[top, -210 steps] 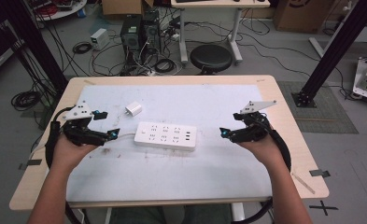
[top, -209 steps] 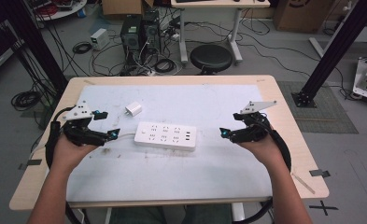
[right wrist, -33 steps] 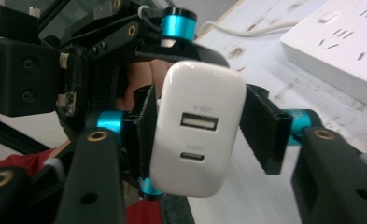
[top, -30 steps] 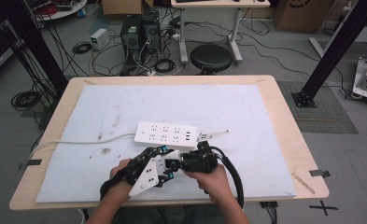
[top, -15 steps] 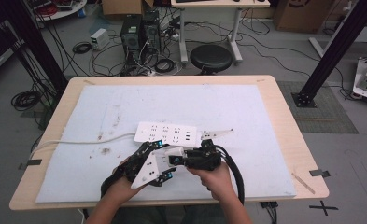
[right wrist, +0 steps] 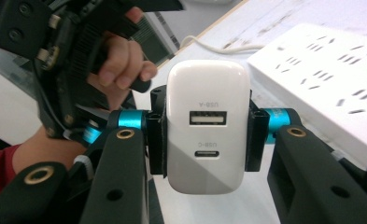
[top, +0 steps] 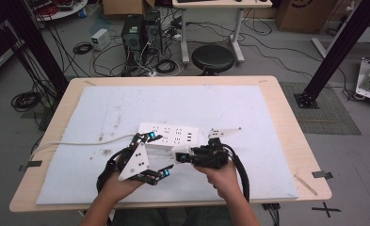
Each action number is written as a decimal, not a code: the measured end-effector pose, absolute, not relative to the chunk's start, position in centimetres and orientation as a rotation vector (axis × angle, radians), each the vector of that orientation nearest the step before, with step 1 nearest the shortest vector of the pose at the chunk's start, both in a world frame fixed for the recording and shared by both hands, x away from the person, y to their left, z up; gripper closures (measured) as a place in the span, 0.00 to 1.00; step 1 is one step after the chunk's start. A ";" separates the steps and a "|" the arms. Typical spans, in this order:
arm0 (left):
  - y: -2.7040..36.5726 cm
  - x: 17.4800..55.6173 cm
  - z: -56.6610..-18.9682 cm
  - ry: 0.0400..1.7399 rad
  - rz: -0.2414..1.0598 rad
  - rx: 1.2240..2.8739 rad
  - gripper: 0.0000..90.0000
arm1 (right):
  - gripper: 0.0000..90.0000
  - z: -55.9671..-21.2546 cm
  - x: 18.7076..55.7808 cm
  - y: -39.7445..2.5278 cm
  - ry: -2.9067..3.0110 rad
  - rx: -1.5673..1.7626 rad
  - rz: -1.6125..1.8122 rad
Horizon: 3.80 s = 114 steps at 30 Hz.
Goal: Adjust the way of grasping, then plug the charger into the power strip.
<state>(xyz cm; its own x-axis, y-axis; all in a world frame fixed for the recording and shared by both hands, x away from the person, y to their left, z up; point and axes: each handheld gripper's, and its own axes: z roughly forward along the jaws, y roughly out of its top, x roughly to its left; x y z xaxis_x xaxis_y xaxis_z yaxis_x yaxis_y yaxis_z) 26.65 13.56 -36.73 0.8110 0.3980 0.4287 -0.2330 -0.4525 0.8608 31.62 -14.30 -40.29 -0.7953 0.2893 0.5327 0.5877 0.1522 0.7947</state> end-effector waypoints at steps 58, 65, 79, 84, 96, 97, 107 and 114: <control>22.9 27.6 -36.8 0.485 0.709 1.852 0.12 | 0.70 -34.0 40.1 -10.8 -3.175 -0.415 -0.947; 23.1 27.6 -37.5 0.493 0.692 1.857 0.12 | 0.70 -34.4 42.3 -8.4 -3.166 -0.304 -0.758; 24.3 27.8 -38.3 0.515 0.684 1.859 0.12 | 0.70 -35.8 44.9 -6.1 -3.173 -0.253 -0.582; 24.4 27.9 -38.4 0.521 0.682 1.857 0.12 | 0.70 -36.0 45.1 -5.7 -3.181 -0.240 -0.563; 24.5 27.9 -38.7 0.527 0.674 1.860 0.12 | 0.70 -36.3 45.4 -5.5 -3.182 -0.213 -0.504; 24.5 27.9 -38.8 0.530 0.676 1.859 0.12 | 0.70 -36.4 45.4 -5.4 -3.183 -0.216 -0.490; 24.3 27.9 -38.9 0.529 0.674 1.858 0.12 | 0.70 -36.5 45.4 -4.6 -3.209 -0.143 -0.446; 23.8 28.0 -38.8 0.519 0.671 1.858 0.12 | 0.70 -36.5 45.2 -4.4 -3.233 -0.112 -0.422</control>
